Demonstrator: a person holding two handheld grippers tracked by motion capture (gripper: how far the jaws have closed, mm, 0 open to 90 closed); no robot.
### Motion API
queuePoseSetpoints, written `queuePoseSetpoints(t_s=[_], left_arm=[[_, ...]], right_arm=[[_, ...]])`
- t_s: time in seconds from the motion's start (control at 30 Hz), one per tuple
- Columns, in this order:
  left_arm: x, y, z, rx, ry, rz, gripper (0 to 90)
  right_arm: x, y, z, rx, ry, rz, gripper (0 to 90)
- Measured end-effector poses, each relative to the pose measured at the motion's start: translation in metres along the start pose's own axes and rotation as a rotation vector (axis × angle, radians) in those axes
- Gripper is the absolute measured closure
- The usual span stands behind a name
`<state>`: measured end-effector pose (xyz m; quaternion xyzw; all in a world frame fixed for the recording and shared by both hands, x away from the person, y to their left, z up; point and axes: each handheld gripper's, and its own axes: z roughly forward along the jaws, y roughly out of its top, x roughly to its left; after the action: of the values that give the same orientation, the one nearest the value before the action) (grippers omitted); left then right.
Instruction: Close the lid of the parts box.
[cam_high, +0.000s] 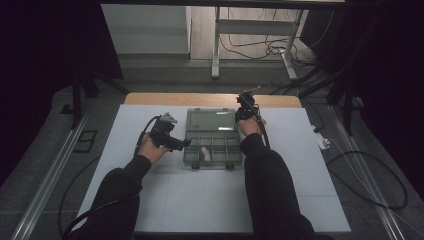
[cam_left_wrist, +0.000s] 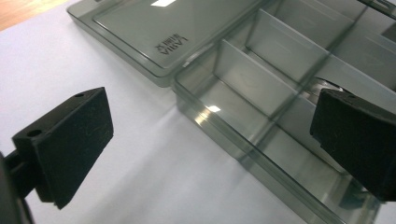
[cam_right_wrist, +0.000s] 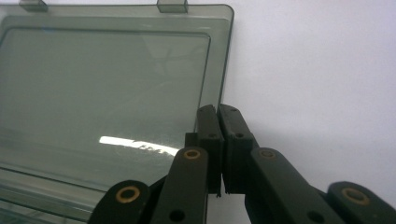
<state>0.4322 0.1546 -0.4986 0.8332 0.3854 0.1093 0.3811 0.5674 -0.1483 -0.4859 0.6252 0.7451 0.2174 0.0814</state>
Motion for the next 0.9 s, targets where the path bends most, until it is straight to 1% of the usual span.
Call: queuePoseSetpoints(t_s=[0.03, 0.1, 0.17, 0.2, 0.23, 0.27, 0.3, 0.33, 0.37, 0.4, 0.43, 0.47, 0.5, 0.53, 0.57, 0.6, 0.7, 0.73, 0.8, 0.9], left_arm=[[0.001, 0.0, 0.0, 0.0, -0.001, -0.002, 0.0], [0.004, 0.001, 0.001, -0.002, 0.011, -0.009, 0.5], [0.008, 0.002, 0.001, -0.004, 0.031, -0.015, 4.2], [0.008, 0.002, 0.001, -0.004, 0.031, -0.015, 8.1], [0.011, 0.002, 0.001, -0.004, 0.049, -0.015, 8.1], [0.013, 0.003, 0.001, -0.007, 0.058, -0.014, 16.2], [0.018, 0.005, 0.002, -0.012, 0.065, -0.025, 29.4], [0.023, 0.007, 0.004, -0.022, 0.059, -0.045, 34.5], [0.025, 0.008, 0.005, -0.029, 0.057, -0.056, 42.0], [0.028, 0.009, 0.006, -0.03, 0.06, -0.062, 46.2], [0.03, 0.011, 0.009, -0.028, 0.066, -0.072, 53.3], [0.03, 0.011, 0.009, -0.028, 0.066, -0.072, 58.6], [0.033, 0.013, 0.013, -0.025, 0.065, -0.085, 58.6], [0.035, 0.015, 0.016, -0.019, 0.063, -0.092, 64.7], [0.037, 0.018, 0.023, -0.006, 0.071, -0.096, 76.0], [0.038, 0.02, 0.027, 0.001, 0.081, -0.1, 79.0], [0.041, 0.026, 0.037, 0.024, 0.133, -0.117, 88.0], [0.041, 0.026, 0.037, 0.024, 0.133, -0.117, 88.9], [0.044, 0.03, 0.042, 0.026, 0.153, -0.141, 89.0], [0.049, 0.034, 0.05, 0.026, 0.16, -0.167, 89.0]], right_arm=[[-0.001, 0.0, -0.001, -0.007, 0.001, 0.001, 88.1], [0.0, -0.001, -0.003, -0.026, 0.004, 0.007, 88.3], [0.001, -0.002, -0.007, -0.047, 0.004, 0.002, 88.4], [0.001, -0.002, -0.007, -0.047, 0.004, 0.002, 88.4], [0.001, -0.002, -0.009, -0.059, 0.006, 0.001, 88.5], [0.001, -0.003, -0.011, -0.072, 0.009, 0.003, 88.5], [0.002, -0.004, -0.015, -0.09, 0.013, 0.0, 88.5], [0.002, -0.005, -0.016, -0.097, 0.013, -0.004, 88.5], [0.002, -0.006, -0.018, -0.111, 0.014, -0.004, 88.5], [0.002, -0.006, -0.019, -0.12, 0.014, -0.009, 88.5], [0.002, -0.007, -0.021, -0.128, 0.016, -0.008, 88.5], [0.003, -0.008, -0.023, -0.139, 0.017, -0.009, 88.5], [0.003, -0.008, -0.023, -0.139, 0.017, -0.009, 88.5], [0.003, -0.009, -0.025, -0.151, 0.02, -0.015, 88.5], [0.003, -0.011, -0.029, -0.167, 0.024, -0.02, 88.5], [0.003, -0.012, -0.03, -0.176, 0.03, -0.021, 88.5], [0.003, -0.015, -0.034, -0.202, 0.034, -0.032, 88.5], [0.003, -0.015, -0.034, -0.202, 0.034, -0.032, 88.5], [0.003, -0.018, -0.036, -0.223, 0.037, -0.038, 88.5], [0.003, -0.022, -0.039, -0.248, 0.041, -0.043, 88.5]])
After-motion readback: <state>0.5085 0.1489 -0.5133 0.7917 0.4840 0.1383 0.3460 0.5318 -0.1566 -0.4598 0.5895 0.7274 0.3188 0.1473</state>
